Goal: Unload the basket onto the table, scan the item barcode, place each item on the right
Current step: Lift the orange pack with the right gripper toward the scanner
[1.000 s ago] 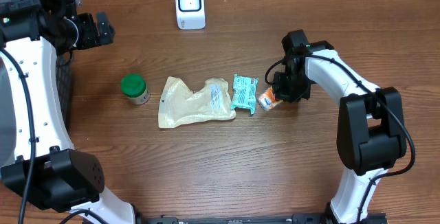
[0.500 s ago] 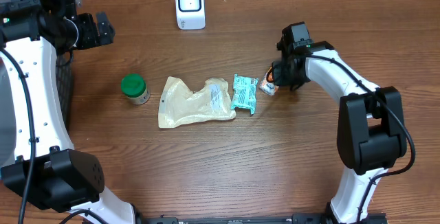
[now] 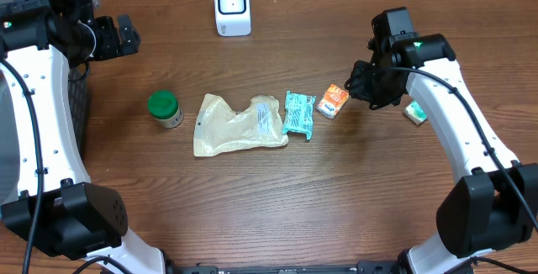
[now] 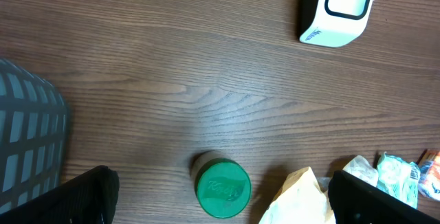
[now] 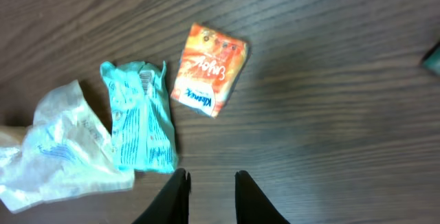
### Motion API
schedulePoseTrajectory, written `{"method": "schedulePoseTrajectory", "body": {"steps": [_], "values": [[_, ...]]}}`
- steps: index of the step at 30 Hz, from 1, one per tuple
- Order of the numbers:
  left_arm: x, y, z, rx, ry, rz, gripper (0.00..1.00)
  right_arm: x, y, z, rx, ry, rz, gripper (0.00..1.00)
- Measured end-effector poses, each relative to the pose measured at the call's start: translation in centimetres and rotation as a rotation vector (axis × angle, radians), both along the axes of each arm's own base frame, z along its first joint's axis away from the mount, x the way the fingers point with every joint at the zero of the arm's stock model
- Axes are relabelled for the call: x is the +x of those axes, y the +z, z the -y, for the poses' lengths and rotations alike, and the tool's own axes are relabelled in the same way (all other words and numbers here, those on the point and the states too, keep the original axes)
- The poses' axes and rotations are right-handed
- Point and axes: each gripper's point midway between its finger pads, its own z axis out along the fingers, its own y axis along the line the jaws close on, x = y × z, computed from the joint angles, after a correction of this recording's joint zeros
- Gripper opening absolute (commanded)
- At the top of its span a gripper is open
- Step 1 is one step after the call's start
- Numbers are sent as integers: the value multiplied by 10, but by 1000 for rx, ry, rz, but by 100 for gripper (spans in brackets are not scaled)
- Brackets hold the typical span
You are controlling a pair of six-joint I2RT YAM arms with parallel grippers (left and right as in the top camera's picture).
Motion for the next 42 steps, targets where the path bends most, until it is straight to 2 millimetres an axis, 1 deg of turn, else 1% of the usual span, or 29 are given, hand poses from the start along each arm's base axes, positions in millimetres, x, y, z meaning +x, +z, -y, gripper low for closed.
{"method": "schedulePoseTrajectory", "body": {"steps": [3,4,6,8,9,10,11,15,19,21,22,23,24,28,29,30,31,32,33,34,35,37,39,41,42], "values": [[0,0,0,1,0,2,100,-2,-22,-4,30,-15,-6,28],[0,0,0,0,0,0,99,-6,-36,-8,51,-15,-19,28],[0,0,0,0,0,0,100,-13,-64,-22,133,-2,-32,27],[1,0,0,1,0,3,100,-10,-81,-36,196,-6,7,27],[0,0,0,1,0,2,100,-12,-86,-39,205,-8,8,27],[0,0,0,1,0,2,100,-16,-96,-39,205,-35,3,27],[0,0,0,0,0,0,100,-20,-101,-38,200,-52,-7,27],[0,0,0,0,0,0,100,-8,-107,-35,194,-101,50,26],[0,0,0,0,0,0,100,10,-115,-31,170,-126,106,25],[0,0,0,0,0,0,100,18,-125,-32,173,-126,123,16],[0,0,0,0,0,0,99,19,-130,-34,180,-126,117,10],[0,0,0,0,0,0,100,19,-130,-35,182,-125,117,9],[0,0,0,0,0,0,99,18,-130,-34,180,-123,111,4],[0,0,0,0,0,0,100,10,-128,-31,170,-115,58,4],[0,0,0,0,0,1,100,3,-126,-30,196,-57,26,4],[0,0,0,0,-1,0,100,-2,-120,-34,265,17,8,4],[0,0,0,0,0,0,100,-9,-108,-44,369,95,-7,4],[0,0,0,0,0,0,100,-10,-93,-50,456,147,2,4],[0,0,0,0,-1,0,100,-8,-67,-60,567,228,53,4],[0,0,0,0,0,0,99,-7,-46,-68,654,292,101,4],[0,0,0,0,-1,0,100,-9,-25,-78,744,367,148,4],[0,0,0,0,0,0,100,-18,10,-98,931,502,226,4],[0,0,0,0,0,0,100,-24,37,-107,1073,589,291,4],[0,0,0,0,0,0,99,-27,63,-110,1200,653,338,4],[0,0,0,0,0,0,100,-24,74,-111,1244,658,334,4]]}}
